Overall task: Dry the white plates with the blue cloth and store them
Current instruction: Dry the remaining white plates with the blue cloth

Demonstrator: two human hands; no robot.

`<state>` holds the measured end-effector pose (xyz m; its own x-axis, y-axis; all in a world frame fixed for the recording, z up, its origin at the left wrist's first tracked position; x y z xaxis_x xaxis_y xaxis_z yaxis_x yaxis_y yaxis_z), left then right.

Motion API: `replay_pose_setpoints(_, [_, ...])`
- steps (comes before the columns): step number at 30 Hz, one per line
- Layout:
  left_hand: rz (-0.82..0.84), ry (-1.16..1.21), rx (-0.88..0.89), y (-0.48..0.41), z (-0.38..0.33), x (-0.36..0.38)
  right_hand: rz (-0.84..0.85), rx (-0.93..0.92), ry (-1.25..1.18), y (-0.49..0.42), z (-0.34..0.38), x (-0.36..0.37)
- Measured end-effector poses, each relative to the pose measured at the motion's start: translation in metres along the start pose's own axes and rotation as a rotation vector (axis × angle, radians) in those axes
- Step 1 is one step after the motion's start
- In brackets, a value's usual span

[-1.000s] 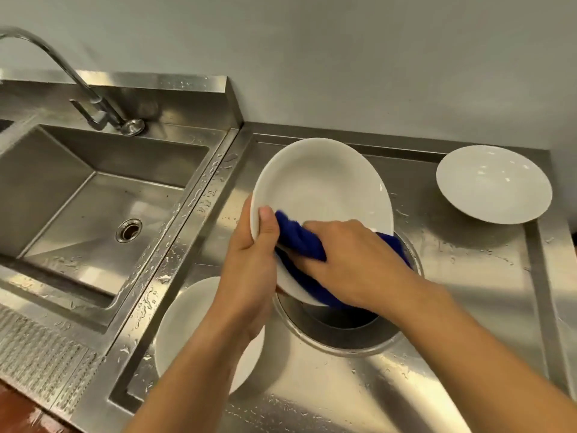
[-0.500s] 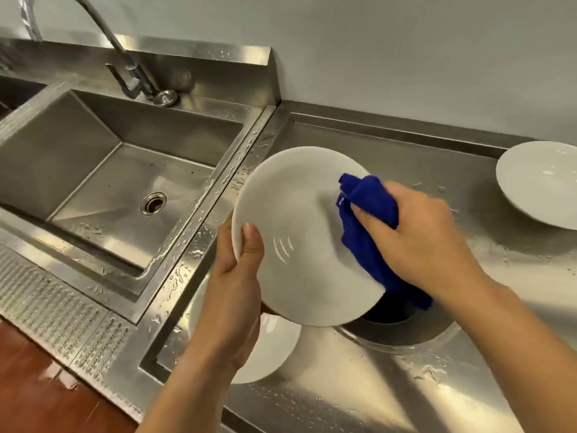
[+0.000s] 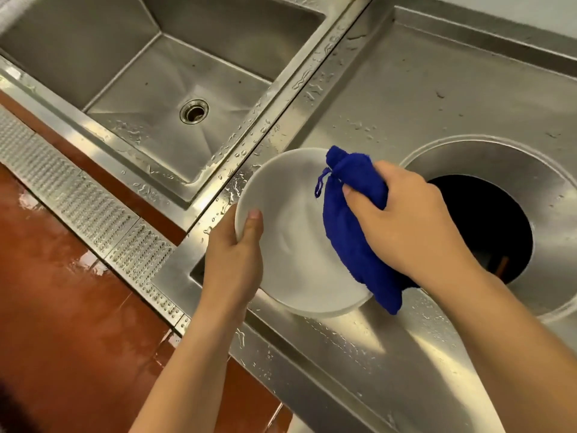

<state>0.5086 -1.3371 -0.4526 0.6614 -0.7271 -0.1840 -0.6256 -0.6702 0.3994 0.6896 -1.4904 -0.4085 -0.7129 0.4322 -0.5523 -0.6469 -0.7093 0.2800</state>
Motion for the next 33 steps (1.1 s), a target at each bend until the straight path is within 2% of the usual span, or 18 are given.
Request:
replay_pose_setpoints(6, [0.016,-0.242,0.060,-0.006,0.011,-0.008,0.054,0.054,0.060,-0.008,-0.022,0.031])
replay_pose_setpoints(10, [0.027,-0.323,0.094,-0.007,0.014,-0.005,0.057,0.068,0.073,-0.010,-0.029,0.041])
replay_pose_setpoints(18, [-0.112,-0.580,0.167,-0.008,0.006,-0.003,0.033,0.076,0.088,-0.014,-0.034,0.045])
replay_pose_setpoints(22, [-0.176,-0.705,0.129,-0.011,0.006,-0.001,0.031,0.087,0.097,-0.015,-0.039,0.046])
replay_pose_setpoints(33, [-0.181,-0.822,0.059,-0.015,0.015,0.002,0.022,0.087,0.034,-0.017,-0.046,0.047])
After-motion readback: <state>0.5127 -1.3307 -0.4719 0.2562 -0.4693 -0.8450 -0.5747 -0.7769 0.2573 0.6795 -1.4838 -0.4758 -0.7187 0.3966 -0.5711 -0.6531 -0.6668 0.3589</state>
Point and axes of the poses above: each hand's wrist, its own y-axis away from the middle knuckle, its own x-axis out of the palm, z = x × y, the point moved 9 cm from there along -y, towards the middle knuckle, and after that the axes turned 13 degrees about z, right-handed, at the moved point
